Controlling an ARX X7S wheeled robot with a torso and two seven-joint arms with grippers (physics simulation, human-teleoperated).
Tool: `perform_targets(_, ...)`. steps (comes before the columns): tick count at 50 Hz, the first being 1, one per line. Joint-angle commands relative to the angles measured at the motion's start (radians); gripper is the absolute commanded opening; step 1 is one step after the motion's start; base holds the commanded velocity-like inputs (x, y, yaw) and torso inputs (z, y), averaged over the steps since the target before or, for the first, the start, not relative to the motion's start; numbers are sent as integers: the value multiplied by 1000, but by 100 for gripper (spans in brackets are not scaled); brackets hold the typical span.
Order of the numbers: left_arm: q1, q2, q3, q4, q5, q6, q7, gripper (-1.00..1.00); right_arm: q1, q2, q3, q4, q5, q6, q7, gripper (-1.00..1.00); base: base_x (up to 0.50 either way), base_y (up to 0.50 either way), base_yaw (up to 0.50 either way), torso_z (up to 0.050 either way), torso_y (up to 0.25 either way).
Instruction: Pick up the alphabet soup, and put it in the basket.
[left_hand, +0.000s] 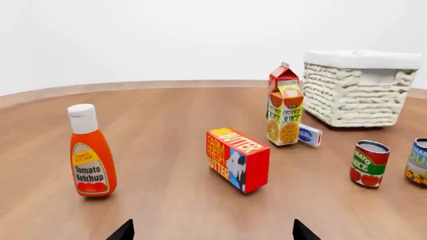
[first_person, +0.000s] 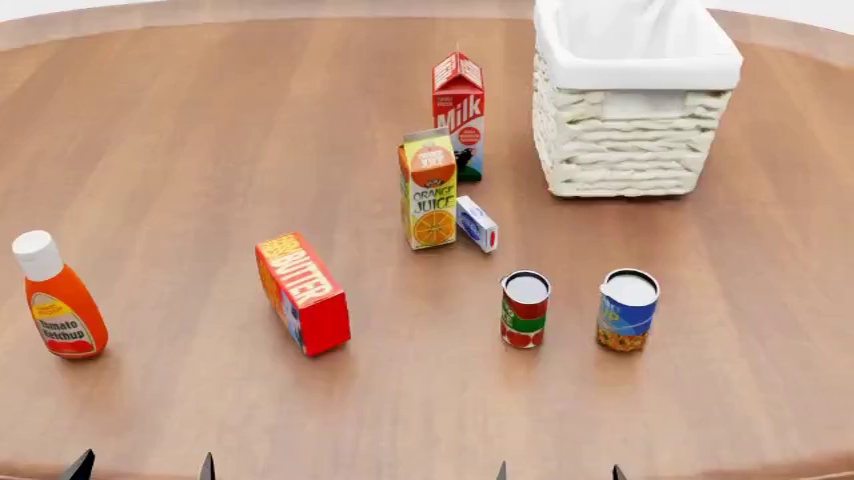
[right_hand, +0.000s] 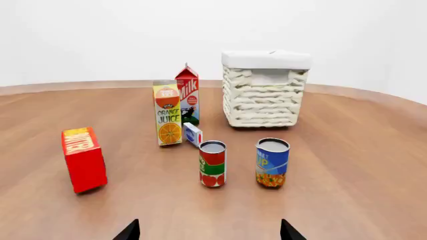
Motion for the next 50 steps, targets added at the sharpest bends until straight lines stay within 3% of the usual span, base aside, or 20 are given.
perform_targets(1, 2, -16, 19, 3, -14, 0, -19, 100, 0, 16, -18, -2, 21, -2, 16, 100, 0, 0, 0, 0, 0)
perform_targets(14, 4, -52, 61, 3, -40, 23, -63, 100, -11, 49, -49, -20, 64, -37, 62, 100, 0, 0, 0, 0, 0)
perform_targets(24, 44, -67, 67, 55, -60, 119, -90, 100, -75, 65, -42, -98, 104, -195, 83, 100, 0, 0, 0, 0, 0)
perform_targets(50, 112, -100, 47, 122, -130, 324, -140, 100, -112, 115, 5, -178, 207, -230, 144, 100, 0, 0, 0, 0, 0)
